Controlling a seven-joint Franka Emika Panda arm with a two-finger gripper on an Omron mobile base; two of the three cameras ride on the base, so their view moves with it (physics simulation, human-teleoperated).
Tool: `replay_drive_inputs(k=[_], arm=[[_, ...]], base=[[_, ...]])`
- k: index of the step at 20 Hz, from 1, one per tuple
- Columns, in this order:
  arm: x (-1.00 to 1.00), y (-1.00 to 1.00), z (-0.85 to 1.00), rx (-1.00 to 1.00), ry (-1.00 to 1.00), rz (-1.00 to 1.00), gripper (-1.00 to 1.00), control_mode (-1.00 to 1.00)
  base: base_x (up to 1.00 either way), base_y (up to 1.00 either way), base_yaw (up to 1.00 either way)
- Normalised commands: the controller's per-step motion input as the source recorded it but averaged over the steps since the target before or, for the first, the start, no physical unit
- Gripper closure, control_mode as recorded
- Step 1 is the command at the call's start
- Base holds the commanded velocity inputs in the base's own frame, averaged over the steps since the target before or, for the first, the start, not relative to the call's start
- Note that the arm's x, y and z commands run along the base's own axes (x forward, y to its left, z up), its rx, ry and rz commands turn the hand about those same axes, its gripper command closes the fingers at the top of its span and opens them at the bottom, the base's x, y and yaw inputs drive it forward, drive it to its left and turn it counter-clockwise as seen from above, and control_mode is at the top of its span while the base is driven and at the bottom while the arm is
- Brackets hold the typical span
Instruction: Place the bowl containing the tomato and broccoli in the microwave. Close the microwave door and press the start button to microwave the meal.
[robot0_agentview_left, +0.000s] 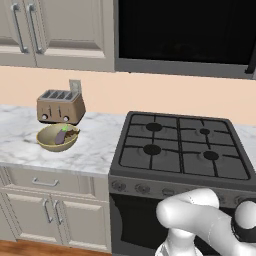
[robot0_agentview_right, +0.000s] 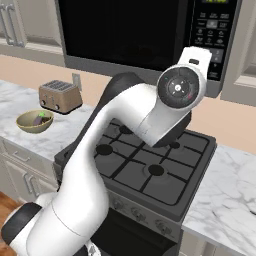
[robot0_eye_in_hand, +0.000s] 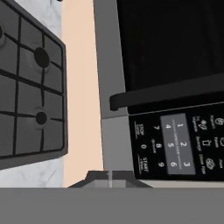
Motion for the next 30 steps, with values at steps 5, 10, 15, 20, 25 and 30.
replay_drive_inputs(k=[5, 10, 15, 20, 25, 30], arm=[[0.35, -0.25, -0.04, 0.10, -0.02, 0.03, 1.00, -1.00], [0.39, -0.11, 0.00, 0.10, -0.01, 0.04, 1.00, -1.00], [0.21, -0.36, 0.00, 0.10, -0.12, 0.01, 1.00, -1.00], [0.22, -0.17, 0.00, 0.03, -0.17, 0.00, 1.00, -1.00], [0.32, -0.13, -0.06, 0.03, -0.10, 0.01, 1.00, -1.00], [0.37, -0.02, -0.15, 0.00, -0.02, 0.03, 1.00, -1.00]], base=[[0.00, 0.00, 0.00], [0.00, 0.00, 0.00], [0.00, 0.00, 0.00], [0.00, 0.00, 0.00], [0.00, 0.00, 0.00], [0.00, 0.00, 0.00]])
